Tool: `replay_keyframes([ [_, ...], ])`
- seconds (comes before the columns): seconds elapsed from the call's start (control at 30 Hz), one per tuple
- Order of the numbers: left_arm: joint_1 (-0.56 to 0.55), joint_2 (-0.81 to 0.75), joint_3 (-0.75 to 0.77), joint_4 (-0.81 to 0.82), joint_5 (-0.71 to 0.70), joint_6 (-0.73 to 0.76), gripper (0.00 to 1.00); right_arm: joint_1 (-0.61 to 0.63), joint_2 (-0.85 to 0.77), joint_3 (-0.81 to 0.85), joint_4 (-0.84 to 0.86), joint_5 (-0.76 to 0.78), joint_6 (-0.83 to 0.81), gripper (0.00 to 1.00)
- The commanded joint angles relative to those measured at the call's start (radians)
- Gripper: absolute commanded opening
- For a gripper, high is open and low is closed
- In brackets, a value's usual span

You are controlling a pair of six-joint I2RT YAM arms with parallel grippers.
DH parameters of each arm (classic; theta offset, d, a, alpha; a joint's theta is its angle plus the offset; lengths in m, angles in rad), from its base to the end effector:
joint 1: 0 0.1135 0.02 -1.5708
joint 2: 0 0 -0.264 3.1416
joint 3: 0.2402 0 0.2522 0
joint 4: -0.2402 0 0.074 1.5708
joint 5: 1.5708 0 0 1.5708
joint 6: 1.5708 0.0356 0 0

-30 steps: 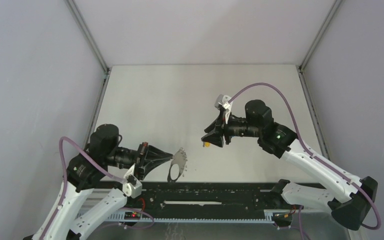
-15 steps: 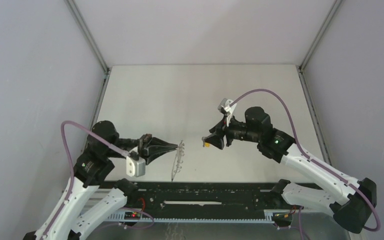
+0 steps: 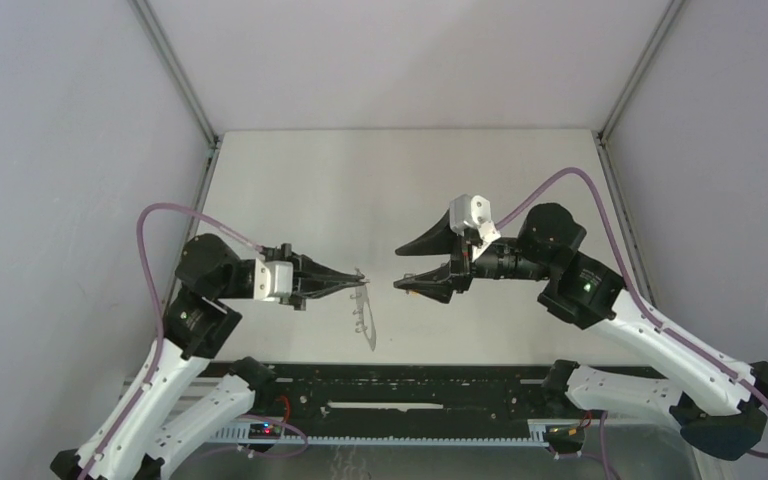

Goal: Put the keys on the keyring
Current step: Adjust the keyring.

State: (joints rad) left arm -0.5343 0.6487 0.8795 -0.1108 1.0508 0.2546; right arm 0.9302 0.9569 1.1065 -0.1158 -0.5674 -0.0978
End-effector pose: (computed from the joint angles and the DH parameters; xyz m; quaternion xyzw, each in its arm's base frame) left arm 0.0922 -0.0904 0.3984 0.5670 0.3857 -0.4197 0.5946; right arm 0.1073 0.1759 0.4286 -0.5033 0.4821 0.4570 0.5526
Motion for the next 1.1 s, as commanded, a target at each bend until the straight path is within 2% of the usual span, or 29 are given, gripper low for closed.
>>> replay_keyframes([
  [0.0,0.005,0.01,0.012,0.046,0.033,-0.066,0.0,0.013,0.034,0.077,-0.036,-0.143,-0.056,0.6],
  [0.2,0.005,0.026,0.035,-0.052,0.066,0.016,0.0,0.021,0.098,0.168,-0.127,-0.175,-0.079,0.56],
  [0.37,0.005,0.041,0.057,-0.108,0.063,0.059,0.0,0.03,0.179,0.275,-0.278,-0.2,-0.112,0.5],
  [0.67,0.007,0.05,0.06,-0.118,0.03,0.061,0.0,0.078,0.286,0.421,-0.511,-0.111,-0.193,0.46],
  [1.07,0.008,0.046,0.067,-0.11,0.026,0.054,0.0,0.108,0.32,0.434,-0.525,-0.003,-0.2,0.39],
])
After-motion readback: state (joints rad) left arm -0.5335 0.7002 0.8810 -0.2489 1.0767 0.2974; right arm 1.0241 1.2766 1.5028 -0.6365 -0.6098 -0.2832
